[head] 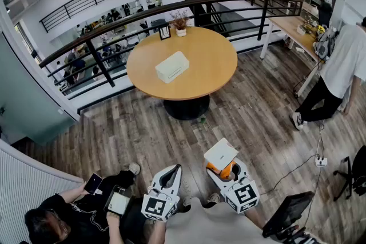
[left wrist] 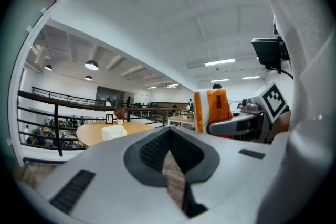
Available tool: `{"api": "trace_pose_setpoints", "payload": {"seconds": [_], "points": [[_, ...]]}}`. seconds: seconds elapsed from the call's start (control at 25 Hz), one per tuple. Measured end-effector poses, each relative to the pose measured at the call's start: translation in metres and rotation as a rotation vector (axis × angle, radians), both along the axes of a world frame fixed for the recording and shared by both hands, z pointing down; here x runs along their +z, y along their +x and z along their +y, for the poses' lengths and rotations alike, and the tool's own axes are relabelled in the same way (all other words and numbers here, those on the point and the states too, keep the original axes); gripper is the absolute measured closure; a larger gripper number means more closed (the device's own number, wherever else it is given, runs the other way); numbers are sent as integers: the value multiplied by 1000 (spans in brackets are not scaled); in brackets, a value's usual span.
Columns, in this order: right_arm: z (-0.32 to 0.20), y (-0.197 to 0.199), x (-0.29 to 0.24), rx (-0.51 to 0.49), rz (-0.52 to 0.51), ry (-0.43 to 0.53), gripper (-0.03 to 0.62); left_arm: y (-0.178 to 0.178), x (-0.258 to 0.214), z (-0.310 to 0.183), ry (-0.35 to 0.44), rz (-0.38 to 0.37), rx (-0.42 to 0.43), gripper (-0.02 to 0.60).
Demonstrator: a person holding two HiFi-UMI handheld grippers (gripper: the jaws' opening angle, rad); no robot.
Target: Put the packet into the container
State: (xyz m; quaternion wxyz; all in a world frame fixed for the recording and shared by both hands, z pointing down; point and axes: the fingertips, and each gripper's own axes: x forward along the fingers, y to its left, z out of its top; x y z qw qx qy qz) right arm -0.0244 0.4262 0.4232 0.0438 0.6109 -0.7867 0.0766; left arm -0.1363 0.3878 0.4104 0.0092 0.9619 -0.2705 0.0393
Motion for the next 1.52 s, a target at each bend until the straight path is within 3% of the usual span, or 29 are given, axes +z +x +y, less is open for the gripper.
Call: {"api": "trace_pose_setpoints", "payload": {"seconds": [0.64,1.52], "points": [[-2,1,-6,-23,-39,13,295,2,-4,-1,7,2,-7,577],[-2,61,2,-76,-38,-3,295,42,10,-1,-27,-16,-92,577]]}}
